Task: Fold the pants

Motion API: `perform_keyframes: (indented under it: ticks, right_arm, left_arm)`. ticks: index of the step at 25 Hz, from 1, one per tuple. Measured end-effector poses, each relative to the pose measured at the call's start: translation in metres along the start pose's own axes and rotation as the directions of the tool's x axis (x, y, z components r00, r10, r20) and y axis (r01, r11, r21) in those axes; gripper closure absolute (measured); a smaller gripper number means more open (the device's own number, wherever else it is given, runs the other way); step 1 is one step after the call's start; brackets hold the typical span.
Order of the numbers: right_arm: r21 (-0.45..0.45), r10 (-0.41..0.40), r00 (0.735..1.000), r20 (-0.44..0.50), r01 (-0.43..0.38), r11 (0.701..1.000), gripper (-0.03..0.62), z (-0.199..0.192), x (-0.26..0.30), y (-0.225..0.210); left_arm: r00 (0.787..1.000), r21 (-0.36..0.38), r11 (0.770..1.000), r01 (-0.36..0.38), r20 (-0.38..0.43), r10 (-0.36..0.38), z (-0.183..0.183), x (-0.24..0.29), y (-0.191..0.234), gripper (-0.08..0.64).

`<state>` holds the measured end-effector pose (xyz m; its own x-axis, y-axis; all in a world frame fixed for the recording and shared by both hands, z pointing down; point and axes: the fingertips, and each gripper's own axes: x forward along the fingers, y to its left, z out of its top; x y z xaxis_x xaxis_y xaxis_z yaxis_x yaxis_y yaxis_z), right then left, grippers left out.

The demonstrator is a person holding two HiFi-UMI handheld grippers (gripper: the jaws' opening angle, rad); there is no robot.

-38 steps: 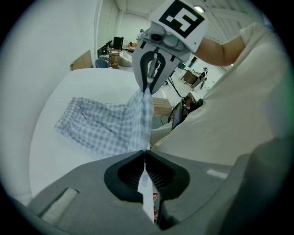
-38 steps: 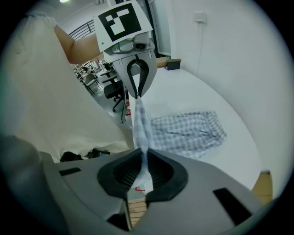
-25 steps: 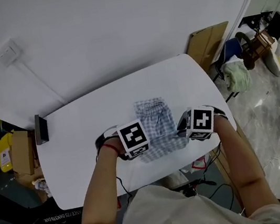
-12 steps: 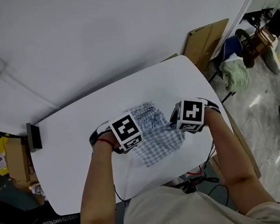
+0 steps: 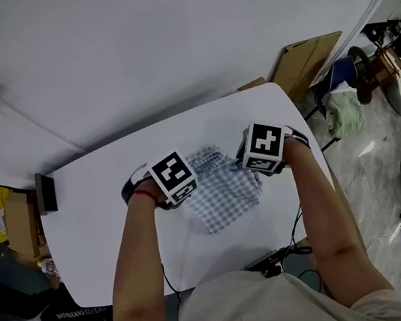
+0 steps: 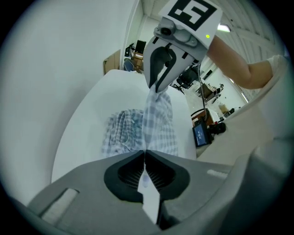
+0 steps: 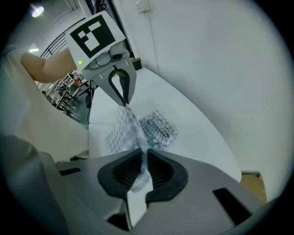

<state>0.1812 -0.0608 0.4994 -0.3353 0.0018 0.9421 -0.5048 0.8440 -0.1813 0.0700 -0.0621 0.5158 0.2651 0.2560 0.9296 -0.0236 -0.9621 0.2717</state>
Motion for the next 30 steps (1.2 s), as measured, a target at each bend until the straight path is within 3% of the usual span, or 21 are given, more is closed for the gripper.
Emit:
perform_keyframes:
  ticks: [14, 24, 30]
  right_arm:
    - [-0.002, 0.009, 1.0, -0.03, -0.009, 1.0, 0.543, 0.034, 0.055, -0.07]
    - [0.007, 0.042, 0.999, -0.029, -0.042, 0.999, 0.541, 0.035, 0.093, -0.094]
    - [-0.034, 0.03, 0.998, -0.051, -0.032, 0.999, 0.525, 0.034, 0.104, -0.095]
  left_arm:
    - [0.997, -0.136, 0.988, -0.068, 0.018, 0.071, -0.016, 0.029, 0.075, 0.54]
    - [0.994, -0.132, 0.987, -0.086, 0.057, 0.094, -0.024, 0.058, 0.107, 0.538]
    - [0.994, -0.103, 0.991, -0.083, 0.058, 0.089, -0.024, 0.071, 0.11, 0.538]
